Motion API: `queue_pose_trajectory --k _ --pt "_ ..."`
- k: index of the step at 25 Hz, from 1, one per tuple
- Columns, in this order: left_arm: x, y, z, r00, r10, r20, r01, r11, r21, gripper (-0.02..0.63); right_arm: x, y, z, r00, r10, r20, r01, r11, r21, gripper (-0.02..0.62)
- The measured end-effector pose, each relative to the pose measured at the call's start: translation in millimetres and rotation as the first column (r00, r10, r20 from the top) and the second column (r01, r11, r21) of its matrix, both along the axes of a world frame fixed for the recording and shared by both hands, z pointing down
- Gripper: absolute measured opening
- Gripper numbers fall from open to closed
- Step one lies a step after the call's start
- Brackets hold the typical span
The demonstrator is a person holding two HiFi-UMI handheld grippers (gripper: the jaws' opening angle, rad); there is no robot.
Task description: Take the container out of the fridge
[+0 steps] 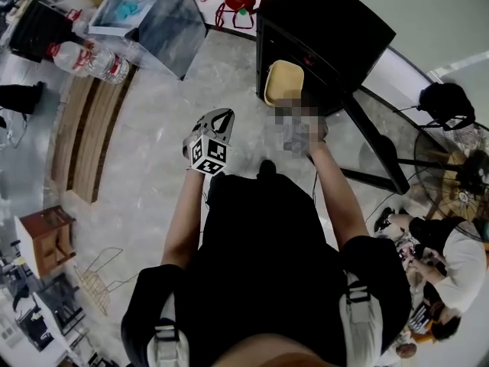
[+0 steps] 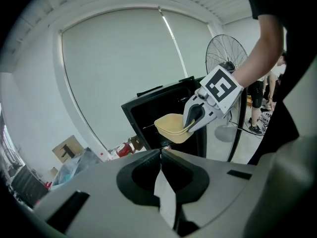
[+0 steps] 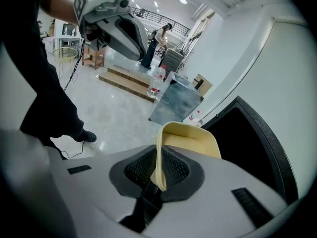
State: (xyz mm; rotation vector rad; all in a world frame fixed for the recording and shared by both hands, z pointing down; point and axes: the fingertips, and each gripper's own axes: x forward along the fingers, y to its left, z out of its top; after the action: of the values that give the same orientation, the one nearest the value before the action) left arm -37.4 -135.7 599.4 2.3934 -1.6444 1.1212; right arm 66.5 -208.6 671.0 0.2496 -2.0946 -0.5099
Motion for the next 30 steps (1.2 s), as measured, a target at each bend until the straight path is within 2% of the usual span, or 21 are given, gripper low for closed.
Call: queue_pose_trajectory --k 9,17,30 --pt "-40 15 -1 0.997 0.071 -0.012 -0.071 0.997 0.009 0.025 -21 17 -10 0.996 0.087 -0.020 -0.086 0.996 0.020 0.026" --pt "-89 39 0 0.993 0.119 -0.013 -0.119 0.993 0.011 0.025 -59 45 -14 0.990 0.141 -0.027 -0.140 0.989 0.037 0.026" --pt "-128 81 0 0.978 0.210 -0.014 -0.210 0.977 0.022 0.025 -93 98 -14 0.972 0.232 -0.027 -0.231 0.972 0.052 0.028"
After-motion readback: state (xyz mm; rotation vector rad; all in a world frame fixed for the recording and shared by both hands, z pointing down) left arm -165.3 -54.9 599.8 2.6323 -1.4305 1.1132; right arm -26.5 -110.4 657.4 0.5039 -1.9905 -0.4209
